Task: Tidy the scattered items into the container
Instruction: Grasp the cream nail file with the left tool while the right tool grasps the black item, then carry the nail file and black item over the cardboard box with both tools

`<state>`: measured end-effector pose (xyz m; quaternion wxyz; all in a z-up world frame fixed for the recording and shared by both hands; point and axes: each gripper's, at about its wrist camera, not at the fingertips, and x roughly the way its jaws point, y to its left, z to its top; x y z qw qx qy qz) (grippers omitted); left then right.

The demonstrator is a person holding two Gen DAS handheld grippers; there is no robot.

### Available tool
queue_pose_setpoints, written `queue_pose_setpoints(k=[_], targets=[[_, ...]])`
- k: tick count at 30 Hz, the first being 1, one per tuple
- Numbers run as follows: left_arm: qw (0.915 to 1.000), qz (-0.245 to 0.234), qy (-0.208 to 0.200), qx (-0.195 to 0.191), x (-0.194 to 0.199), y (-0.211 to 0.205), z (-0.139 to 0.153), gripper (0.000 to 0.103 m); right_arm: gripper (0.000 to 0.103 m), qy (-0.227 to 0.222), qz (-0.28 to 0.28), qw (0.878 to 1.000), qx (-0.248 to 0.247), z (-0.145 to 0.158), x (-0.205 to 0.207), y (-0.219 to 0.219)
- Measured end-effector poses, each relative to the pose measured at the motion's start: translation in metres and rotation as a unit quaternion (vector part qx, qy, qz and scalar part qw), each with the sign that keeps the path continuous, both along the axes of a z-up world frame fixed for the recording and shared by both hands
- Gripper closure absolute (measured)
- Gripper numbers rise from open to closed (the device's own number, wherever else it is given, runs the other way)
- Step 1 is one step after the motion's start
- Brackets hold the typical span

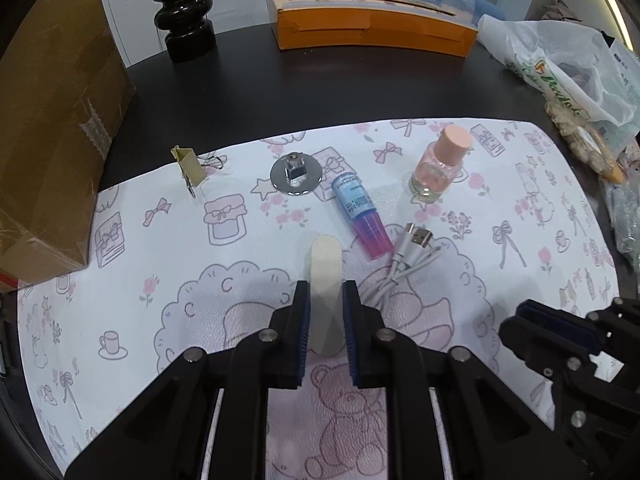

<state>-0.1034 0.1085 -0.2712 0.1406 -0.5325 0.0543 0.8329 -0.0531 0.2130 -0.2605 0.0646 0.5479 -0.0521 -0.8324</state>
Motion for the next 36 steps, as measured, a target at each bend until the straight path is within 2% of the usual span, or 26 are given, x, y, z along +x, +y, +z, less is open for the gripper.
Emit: queue_pose_setpoints(k=[6, 14, 26, 36], targets=[[0.9999, 0.004, 0.013, 0.009, 0.009, -0.01, 0.024, 0.087, 0.091, 0.024, 0.001, 1.0, 0.003, 0.024, 0.001, -0.002], [0.9984, 0.03, 0.039, 0.027, 0.029, -0.034, 0.07, 0.087, 0.091, 0.055, 0.001, 0.998, -0.014, 0.074, -0.007, -0.017], [0.991, 0.079, 0.088, 0.064, 0.027, -0.1, 0.153, 0.087, 0.091, 0.107, 0.032, 0.994, -0.012, 0.166, -0.028, -0.069], [0.9826, 0.109, 0.128, 0.078, 0.017, -0.149, 0.213, 0.087, 0.091, 0.153, 0.073, 0.986, 0.002, 0.237, -0.049, -0.119]])
